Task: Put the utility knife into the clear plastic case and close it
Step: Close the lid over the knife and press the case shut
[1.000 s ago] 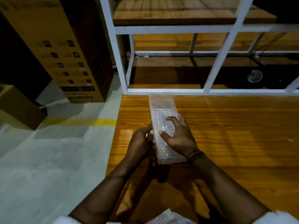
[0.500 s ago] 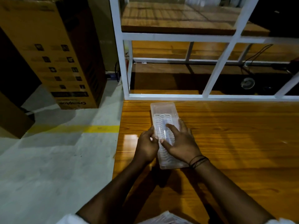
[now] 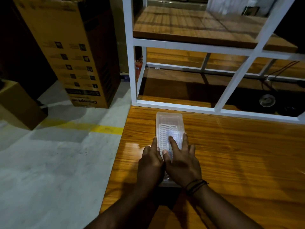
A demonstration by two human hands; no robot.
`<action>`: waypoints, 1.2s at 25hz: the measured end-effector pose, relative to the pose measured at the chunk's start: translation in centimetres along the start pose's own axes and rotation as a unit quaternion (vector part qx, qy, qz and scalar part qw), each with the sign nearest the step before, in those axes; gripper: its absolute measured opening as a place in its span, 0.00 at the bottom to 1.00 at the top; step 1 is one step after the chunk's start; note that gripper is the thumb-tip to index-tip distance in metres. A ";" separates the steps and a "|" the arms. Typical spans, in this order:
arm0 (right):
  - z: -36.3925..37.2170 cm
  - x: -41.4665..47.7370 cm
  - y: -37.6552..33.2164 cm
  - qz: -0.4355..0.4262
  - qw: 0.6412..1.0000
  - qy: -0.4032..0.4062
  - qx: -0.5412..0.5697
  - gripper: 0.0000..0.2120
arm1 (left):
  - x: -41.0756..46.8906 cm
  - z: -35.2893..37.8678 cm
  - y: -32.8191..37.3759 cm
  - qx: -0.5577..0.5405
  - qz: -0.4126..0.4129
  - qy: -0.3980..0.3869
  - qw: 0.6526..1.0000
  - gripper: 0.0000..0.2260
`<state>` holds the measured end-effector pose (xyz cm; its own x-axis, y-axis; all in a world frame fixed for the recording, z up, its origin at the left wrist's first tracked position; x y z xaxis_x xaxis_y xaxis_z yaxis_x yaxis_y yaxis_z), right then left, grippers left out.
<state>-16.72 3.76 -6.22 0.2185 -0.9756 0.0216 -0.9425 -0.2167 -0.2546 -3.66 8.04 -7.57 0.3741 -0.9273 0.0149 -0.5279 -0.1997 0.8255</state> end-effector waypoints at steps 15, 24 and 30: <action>-0.5 -0.9 -0.3 -0.021 0.999 0.027 -0.039 0.33 | 0.0 0.1 0.9 0.076 0.003 -0.052 0.996 0.36; 0.2 -0.3 3.7 0.081 0.977 -0.023 0.194 0.38 | -1.4 -0.8 -0.6 0.146 -0.091 -0.107 0.979 0.30; 1.2 -1.7 4.4 0.078 0.983 -0.075 0.149 0.37 | -2.7 0.1 -0.2 0.180 -0.075 -0.163 0.967 0.28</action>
<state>-20.95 4.48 -8.54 0.1337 -0.9751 -0.1767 -0.8560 -0.0238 -0.5165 -4.62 10.58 -7.83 0.2381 -0.9184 -0.3160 -0.7403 -0.3822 0.5531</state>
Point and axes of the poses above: each hand's wrist, its own x-axis towards the middle knuckle, its own z-axis out of the palm, y = z × x, the point moved 8 cm from there along x, towards the middle knuckle, and after that the axes turned 3 degrees about -y, right-handed, at the moved point
